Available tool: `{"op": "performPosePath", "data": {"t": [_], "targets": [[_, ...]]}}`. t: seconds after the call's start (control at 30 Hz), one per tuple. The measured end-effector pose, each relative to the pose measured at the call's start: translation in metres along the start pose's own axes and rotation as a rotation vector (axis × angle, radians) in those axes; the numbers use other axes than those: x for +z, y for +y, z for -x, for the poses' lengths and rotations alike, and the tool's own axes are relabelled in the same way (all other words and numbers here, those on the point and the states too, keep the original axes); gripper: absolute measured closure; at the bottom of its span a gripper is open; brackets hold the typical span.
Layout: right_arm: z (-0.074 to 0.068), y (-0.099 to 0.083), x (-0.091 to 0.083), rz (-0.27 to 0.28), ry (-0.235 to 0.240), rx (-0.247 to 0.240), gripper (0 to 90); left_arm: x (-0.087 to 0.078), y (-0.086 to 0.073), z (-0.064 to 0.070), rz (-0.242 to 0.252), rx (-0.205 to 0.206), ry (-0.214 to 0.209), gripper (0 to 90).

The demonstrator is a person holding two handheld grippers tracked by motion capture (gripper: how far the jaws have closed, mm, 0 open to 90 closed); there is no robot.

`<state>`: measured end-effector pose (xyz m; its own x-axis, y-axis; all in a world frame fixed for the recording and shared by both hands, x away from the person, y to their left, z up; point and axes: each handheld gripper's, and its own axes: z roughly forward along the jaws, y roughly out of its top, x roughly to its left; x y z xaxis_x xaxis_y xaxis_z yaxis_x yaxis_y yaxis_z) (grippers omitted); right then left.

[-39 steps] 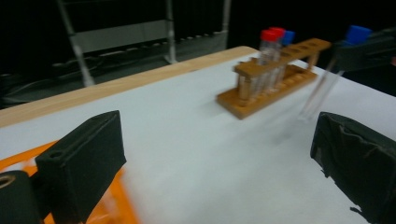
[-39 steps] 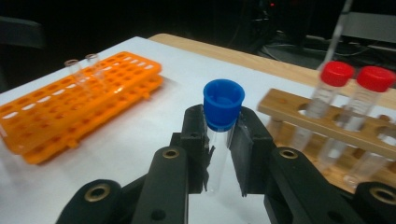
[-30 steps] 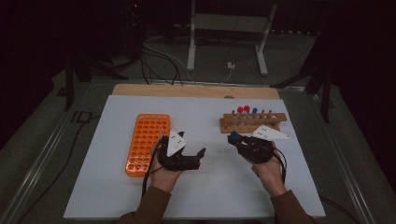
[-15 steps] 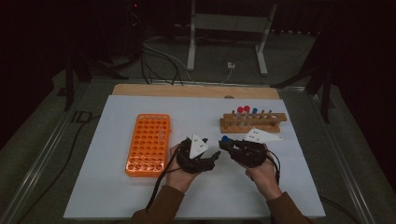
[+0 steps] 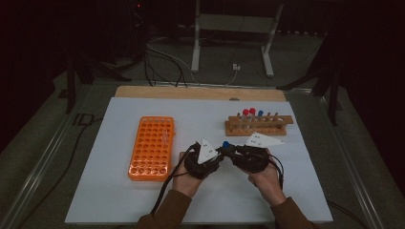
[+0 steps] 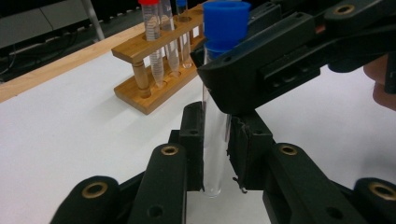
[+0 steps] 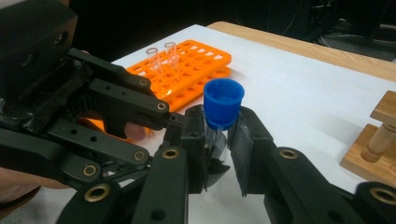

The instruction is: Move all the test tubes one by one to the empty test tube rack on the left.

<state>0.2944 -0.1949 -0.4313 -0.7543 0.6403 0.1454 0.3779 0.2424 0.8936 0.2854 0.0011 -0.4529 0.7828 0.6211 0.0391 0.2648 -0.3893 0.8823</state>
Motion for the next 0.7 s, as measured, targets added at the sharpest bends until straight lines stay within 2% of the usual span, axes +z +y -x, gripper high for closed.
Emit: {"op": "performPosePath", "data": {"t": [0.07,0.1,0.3,0.5,0.57,0.7], "targets": [[0.001,0.0,-0.001,0.003,0.004,-0.002,75.1,0.0,0.0,0.0,0.003,-0.005,0.001,77.4],[0.001,0.0,-0.002,0.01,0.007,0.004,71.5,0.0,0.0,-0.001,0.001,-0.008,0.005,77.5],[0.005,0.004,-0.011,0.068,0.02,0.02,43.6,-0.006,-0.004,-0.009,0.001,-0.04,0.027,77.6],[0.009,0.005,-0.018,0.08,-0.101,0.009,16.6,-0.02,-0.009,-0.023,0.018,-0.089,0.057,77.7],[0.01,0.005,-0.02,0.077,-0.145,-0.001,14.6,-0.026,-0.012,-0.028,0.025,-0.105,0.067,77.7],[0.015,0.004,-0.024,0.082,-0.176,0.019,8.4,-0.039,-0.018,-0.039,0.036,-0.13,0.092,77.7]]}}
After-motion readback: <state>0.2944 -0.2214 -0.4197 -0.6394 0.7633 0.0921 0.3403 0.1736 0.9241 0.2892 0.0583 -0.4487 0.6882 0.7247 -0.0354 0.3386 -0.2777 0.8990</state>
